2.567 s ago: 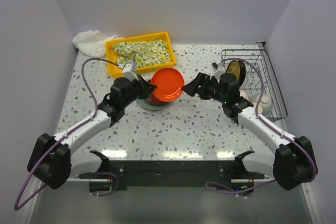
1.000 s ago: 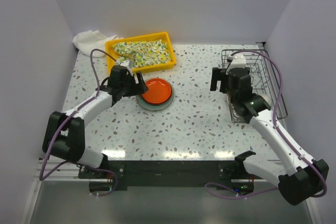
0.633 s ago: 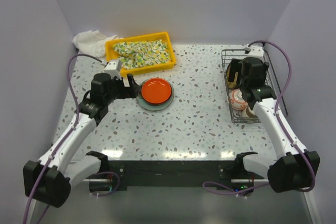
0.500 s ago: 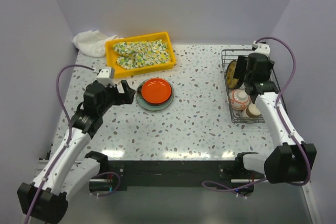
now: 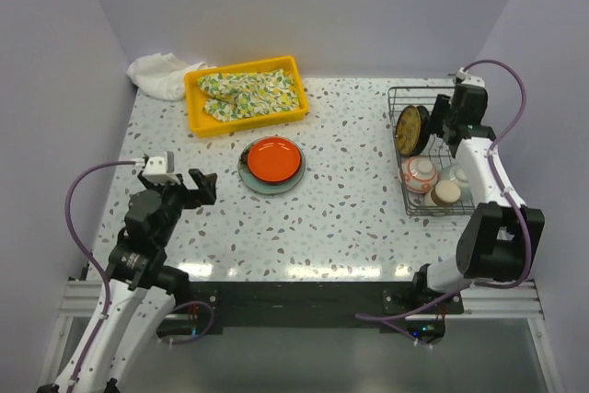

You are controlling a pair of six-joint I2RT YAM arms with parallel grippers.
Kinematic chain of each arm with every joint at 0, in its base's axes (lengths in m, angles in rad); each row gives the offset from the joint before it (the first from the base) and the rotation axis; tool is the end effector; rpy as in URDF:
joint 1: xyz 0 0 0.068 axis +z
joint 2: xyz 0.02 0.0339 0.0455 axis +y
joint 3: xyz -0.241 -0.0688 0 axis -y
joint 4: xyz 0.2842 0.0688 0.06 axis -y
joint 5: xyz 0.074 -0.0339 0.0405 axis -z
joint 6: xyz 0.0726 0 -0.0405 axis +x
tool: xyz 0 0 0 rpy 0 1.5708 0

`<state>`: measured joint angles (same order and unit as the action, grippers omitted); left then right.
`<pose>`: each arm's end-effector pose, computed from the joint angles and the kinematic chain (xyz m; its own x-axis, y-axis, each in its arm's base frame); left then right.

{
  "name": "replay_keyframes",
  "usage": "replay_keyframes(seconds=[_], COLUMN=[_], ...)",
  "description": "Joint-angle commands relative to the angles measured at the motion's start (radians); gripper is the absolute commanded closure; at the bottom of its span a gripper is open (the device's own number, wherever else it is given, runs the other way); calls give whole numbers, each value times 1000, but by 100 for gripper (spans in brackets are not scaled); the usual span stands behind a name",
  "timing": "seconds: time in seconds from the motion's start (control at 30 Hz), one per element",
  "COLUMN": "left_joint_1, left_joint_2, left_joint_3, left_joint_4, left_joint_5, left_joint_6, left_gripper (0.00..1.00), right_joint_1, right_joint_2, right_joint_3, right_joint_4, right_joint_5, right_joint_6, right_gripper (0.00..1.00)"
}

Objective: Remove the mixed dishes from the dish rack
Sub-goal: Pick up the plate from the dish rack.

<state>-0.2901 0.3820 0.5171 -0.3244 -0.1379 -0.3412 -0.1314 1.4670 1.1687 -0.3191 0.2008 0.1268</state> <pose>0.2072 -0.0514 0.2736 -0.2214 -0.2798 -0.9342 0.0848 0.9488 -0.3043 0.3973 -0.0671 0.2430 -0.5327 0.1954 -0.8234 0.3599 0.9329 -0.0114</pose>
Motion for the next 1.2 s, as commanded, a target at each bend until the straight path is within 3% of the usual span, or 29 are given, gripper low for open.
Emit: replay_keyframes(seconds=[0.0, 0.07, 0.23, 0.67, 0.8, 1.17], left_joint_1=[0, 2, 2, 3, 3, 2], left_joint_2=[26, 54, 58, 64, 66, 63], left_joint_3=[-2, 4, 1, -2, -2, -3], left_joint_4=[33, 31, 42, 44, 42, 44], left_joint_5=[-26, -16, -11, -11, -9, -11], left_joint_6=[39, 42, 42, 41, 41, 39], left_gripper=[0, 0, 0, 0, 0, 0], right_joint_1=[-16, -17, -20, -17, -8, 98], right_joint_2=[35, 56, 113, 222, 243, 217], right_joint_3=[83, 100, 134, 180, 203, 218], right_joint_4=[40, 37, 18, 5, -23, -43], right_joint_5=[-107, -119, -179, -204, -167, 90], right_joint_6=[-21, -27, -29, -36, -35, -18], right_gripper=[46, 54, 60, 64, 67, 90])
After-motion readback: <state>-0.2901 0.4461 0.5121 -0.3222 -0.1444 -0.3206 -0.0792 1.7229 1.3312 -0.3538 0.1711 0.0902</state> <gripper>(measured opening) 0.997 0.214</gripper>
